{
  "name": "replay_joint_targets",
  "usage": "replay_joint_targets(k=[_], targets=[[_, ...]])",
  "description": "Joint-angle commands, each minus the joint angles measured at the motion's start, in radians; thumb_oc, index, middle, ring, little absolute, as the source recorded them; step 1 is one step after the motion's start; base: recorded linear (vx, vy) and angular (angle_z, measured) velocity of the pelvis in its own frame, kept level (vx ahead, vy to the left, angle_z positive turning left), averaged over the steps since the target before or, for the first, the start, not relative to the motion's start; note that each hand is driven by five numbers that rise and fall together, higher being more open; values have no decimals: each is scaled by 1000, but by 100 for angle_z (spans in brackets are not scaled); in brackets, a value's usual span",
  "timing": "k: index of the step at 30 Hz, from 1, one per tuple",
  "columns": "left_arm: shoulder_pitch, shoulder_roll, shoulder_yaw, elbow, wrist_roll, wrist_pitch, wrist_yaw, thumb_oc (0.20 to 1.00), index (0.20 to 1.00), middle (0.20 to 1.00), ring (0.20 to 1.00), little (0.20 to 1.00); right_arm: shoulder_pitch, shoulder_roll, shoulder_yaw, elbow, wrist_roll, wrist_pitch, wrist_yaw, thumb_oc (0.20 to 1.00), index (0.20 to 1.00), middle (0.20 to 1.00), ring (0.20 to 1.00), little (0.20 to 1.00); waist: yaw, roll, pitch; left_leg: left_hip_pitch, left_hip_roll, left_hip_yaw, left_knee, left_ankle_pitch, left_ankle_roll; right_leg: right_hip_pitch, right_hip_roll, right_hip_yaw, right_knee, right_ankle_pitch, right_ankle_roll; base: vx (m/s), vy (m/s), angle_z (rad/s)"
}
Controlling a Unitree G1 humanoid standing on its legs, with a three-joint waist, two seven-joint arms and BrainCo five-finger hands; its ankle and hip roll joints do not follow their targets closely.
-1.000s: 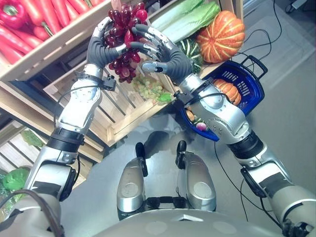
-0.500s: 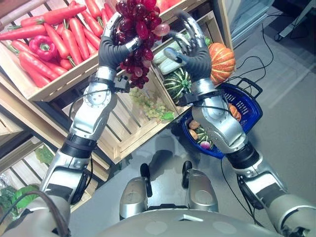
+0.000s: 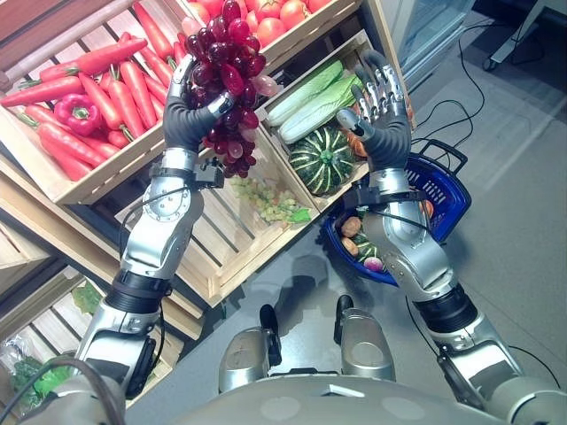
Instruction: Pick up fruits and vegetables into the basket
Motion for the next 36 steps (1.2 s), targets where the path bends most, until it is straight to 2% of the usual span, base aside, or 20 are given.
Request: replay_joint_targets(k=[1,3,8,12,20,28,29,33,36], targets=[[-22,24,46,-102,-26,-98,-27,200,200,200,200,200,-18,34,25,-60,173,26,203,1000,1000,1000,1000,1000,3,-45,-60,21,-29,21,53,-84,35,123,-65,-8,-122,19,93,0,0,0],[-23,11,38,-100,-14,-92,-43,200,200,200,200,200,-28,50,68,-67,227,26,309,1000,1000,1000,1000,1000,16,-50,-63,18,-26,16,56,-81,33,127,-65,-17,-122,19,94,-1,-51,3],[-45,-16,13,-89,-8,-49,-59,200,200,200,200,200,-85,94,130,-68,310,48,416,1000,1000,1000,1000,1000,40,-61,-67,21,-22,3,59,-78,30,147,-64,-32,-127,18,93,17,-64,13],[-69,-34,-14,-75,15,9,-36,200,200,200,200,200,-113,148,171,-53,335,58,428,1000,1000,1000,1000,1000,55,-67,-73,27,-19,-7,57,-76,29,163,-62,-42,-134,19,96,20,-46,8],[-105,-35,-45,-73,29,44,-42,200,200,200,200,200,-140,182,205,-48,315,68,425,1000,1000,1000,1000,1000,66,-75,-73,27,-16,-12,58,-74,29,172,-60,-49,-142,23,99,-4,-21,9],[-141,-45,-79,-91,72,38,-32,200,200,200,200,200,-169,204,207,-48,309,46,321,1000,1000,1000,1000,1000,71,-81,-75,29,-16,-11,59,-78,30,179,-60,-48,-152,28,104,-7,-4,5],[-150,-44,-85,-97,85,26,-16,200,200,200,200,200,-176,202,196,-43,268,27,252,1000,1000,1000,1000,1000,68,-82,-75,31,-17,-10,59,-79,30,180,-60,-46,-154,30,105,0,0,0],[-158,-53,-76,-119,58,0,30,200,200,200,200,200,-182,191,172,-63,156,-40,222,1000,1000,1000,1000,1000,62,-83,-73,30,-17,-8,58,-82,30,175,-60,-38,-155,32,107,0,0,0],[-152,-57,-59,-137,46,-26,71,200,200,200,200,200,-174,176,148,-105,82,-69,153,1000,1000,1000,1000,1000,54,-81,-70,32,-17,-4,56,-85,32,170,-59,-32,-152,31,108,0,0,0]])
